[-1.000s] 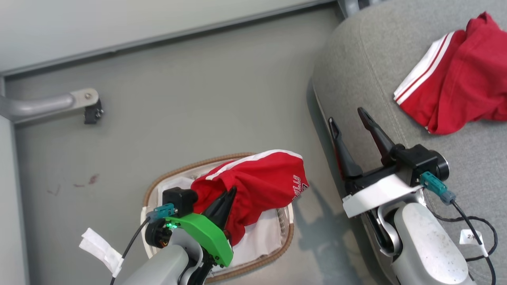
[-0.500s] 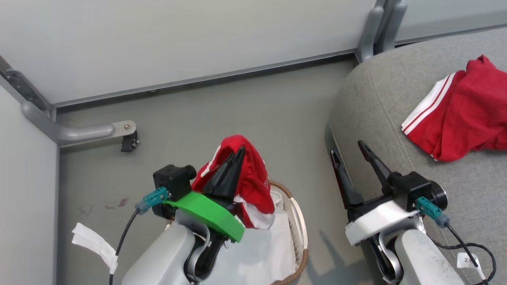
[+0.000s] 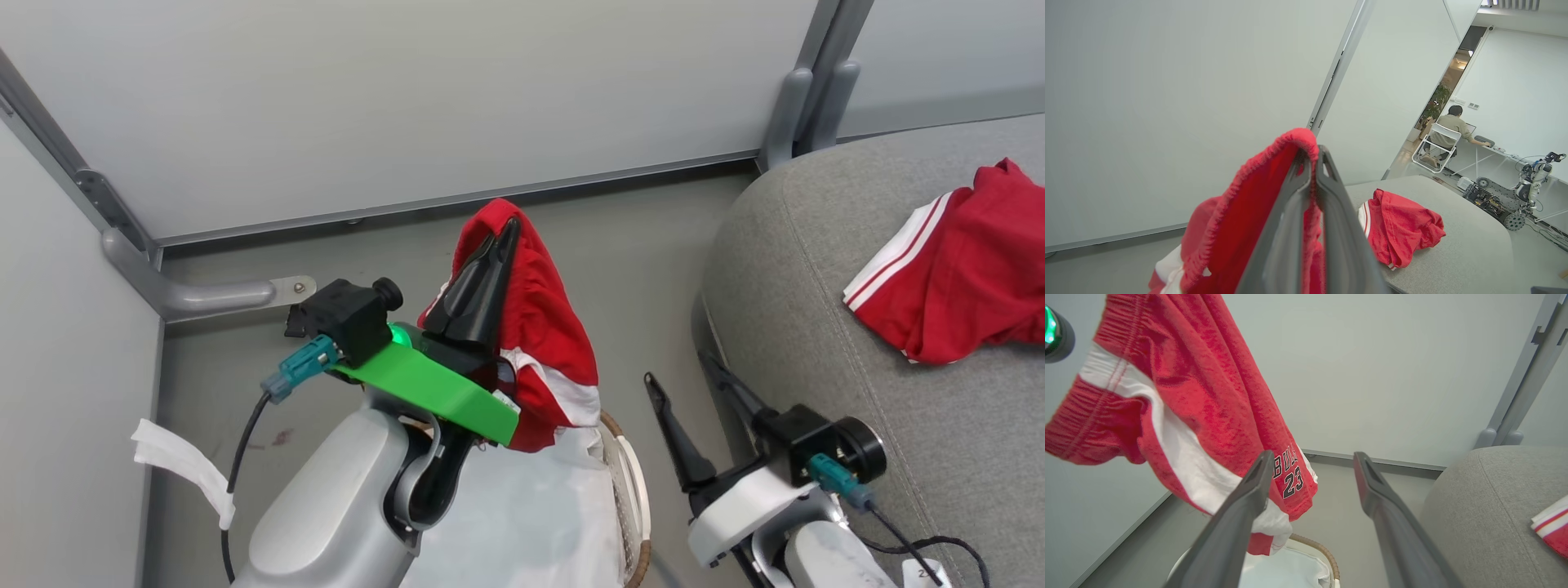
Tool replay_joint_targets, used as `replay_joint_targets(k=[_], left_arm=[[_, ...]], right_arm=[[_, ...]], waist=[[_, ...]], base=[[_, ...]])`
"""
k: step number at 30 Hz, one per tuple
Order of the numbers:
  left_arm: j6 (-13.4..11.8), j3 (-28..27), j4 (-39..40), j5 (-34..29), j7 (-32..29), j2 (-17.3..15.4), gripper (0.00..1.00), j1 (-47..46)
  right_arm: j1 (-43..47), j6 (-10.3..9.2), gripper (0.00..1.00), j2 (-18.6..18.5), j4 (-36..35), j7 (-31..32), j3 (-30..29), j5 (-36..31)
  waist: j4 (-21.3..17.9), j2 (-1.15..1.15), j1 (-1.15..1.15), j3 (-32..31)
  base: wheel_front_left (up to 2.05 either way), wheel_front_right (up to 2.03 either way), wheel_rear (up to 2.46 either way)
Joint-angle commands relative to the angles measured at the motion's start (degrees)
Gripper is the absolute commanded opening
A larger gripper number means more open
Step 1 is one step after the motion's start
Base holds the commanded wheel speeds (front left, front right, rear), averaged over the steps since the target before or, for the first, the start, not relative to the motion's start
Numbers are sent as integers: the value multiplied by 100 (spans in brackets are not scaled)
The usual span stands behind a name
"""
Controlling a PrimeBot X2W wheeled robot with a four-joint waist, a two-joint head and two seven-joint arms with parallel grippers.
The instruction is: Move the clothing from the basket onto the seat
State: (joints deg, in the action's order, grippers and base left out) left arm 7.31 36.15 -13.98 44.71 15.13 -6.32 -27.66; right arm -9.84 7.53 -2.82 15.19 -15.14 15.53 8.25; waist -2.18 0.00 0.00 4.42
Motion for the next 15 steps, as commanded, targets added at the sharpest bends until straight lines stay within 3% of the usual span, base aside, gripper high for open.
replay_joint_targets(k=[1,8,15], left_arm=[[26,1,12,-44,2,24,0,-75],[26,99,-21,-100,2,107,0,-111],[26,265,-51,-92,2,170,0,-177]], right_arm=[[67,-8,100,-19,37,-1,142,-122],[-232,-8,100,-123,208,-2,1007,-378],[-740,-8,100,-83,404,-1,1289,-454]], waist=[[41,0,0,-11],[164,0,0,47],[319,0,0,81]], base=[[0,0,0],[0,0,0],[0,0,0]])
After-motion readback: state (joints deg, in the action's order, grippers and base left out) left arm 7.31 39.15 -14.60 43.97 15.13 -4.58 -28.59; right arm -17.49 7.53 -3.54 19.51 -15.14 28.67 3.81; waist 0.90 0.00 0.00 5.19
